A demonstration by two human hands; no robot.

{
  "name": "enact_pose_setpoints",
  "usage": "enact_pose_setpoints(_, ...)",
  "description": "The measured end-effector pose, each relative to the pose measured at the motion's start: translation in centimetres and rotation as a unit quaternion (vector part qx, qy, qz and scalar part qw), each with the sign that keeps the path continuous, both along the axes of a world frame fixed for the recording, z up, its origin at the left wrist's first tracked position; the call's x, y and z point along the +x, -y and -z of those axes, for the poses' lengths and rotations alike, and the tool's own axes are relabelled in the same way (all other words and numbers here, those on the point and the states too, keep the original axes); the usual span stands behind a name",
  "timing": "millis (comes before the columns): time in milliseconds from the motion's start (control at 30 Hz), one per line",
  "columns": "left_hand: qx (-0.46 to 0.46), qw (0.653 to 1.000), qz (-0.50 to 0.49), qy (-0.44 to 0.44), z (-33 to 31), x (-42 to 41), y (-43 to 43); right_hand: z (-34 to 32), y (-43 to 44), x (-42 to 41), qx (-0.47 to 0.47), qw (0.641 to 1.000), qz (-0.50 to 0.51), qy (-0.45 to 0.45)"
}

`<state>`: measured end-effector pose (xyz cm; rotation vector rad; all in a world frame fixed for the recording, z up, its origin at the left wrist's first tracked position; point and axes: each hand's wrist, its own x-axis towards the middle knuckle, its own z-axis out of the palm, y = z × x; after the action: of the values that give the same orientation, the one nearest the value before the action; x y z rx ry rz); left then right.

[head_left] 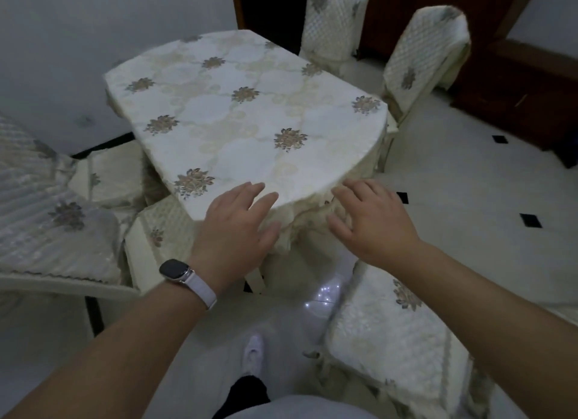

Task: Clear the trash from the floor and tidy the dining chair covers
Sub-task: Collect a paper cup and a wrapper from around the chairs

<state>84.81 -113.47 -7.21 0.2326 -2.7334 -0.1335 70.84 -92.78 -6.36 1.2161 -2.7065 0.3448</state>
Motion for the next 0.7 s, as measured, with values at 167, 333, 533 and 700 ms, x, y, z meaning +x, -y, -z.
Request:
enact_pose_setpoints(167, -0.002, 0.999, 0.053, -0.001, 0.6, -4.0, 6.3, 0.0, 4.5, -2.2, 0.018, 0.998, 0.068, 0.001)
enact_pose_setpoints(333, 0.004, 0.996, 0.092, -0.01, 0.6, -7.3, 12.5, -0.6, 9.7, -3.5, 0.027, 0.995, 0.097, -0.01)
enact_pose_setpoints(533, 0.022, 0.993, 0.12, -0.003, 0.8, -10.7, 16.4, -1.4, 12.3, -5.4, 0.025, 0.988, 0.151, -0.019)
enact_pose_setpoints(700, 0.042, 0.99, 0.132, 0.009, 1.4, -14.0, 16.9, -1.5, 11.8, -7.9, 0.037, 0.982, 0.186, -0.017)
